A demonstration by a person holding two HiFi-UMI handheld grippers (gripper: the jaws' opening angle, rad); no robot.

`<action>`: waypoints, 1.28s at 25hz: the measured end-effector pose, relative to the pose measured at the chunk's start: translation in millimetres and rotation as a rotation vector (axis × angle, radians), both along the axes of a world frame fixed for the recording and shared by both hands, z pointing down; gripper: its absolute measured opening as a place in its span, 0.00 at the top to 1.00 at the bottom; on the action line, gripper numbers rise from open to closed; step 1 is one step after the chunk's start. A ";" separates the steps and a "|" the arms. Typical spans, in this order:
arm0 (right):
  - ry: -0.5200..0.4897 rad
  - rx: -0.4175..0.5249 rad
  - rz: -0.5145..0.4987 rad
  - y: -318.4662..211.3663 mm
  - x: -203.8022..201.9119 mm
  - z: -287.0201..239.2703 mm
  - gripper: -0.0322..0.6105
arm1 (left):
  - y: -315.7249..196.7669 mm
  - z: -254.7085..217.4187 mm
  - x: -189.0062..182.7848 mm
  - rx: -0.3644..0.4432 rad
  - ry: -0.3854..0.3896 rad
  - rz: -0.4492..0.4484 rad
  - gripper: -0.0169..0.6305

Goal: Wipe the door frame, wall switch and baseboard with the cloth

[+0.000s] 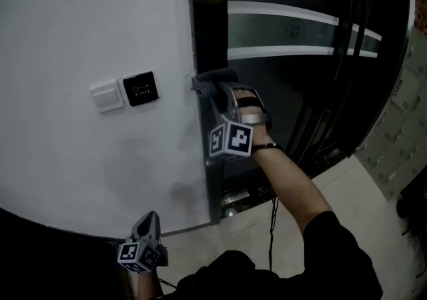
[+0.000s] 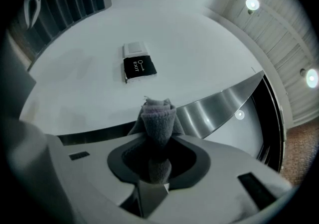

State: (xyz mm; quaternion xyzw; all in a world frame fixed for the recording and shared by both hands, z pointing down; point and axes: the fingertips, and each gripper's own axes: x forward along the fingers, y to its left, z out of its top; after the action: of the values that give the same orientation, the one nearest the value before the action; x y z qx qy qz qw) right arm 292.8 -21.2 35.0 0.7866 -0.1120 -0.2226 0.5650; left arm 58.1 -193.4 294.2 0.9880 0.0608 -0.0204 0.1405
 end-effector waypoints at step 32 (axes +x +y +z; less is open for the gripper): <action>-0.279 -0.062 -0.007 3.9 7.2 193.6 0.81 | 28.5 20.8 8.0 0.047 -0.080 0.045 0.97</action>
State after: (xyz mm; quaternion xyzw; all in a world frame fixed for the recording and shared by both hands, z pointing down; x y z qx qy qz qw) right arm 300.0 -17.3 228.6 0.7918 -0.1990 -0.1093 0.5670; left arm 66.1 -164.9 315.0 0.9894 0.0779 0.0237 0.1201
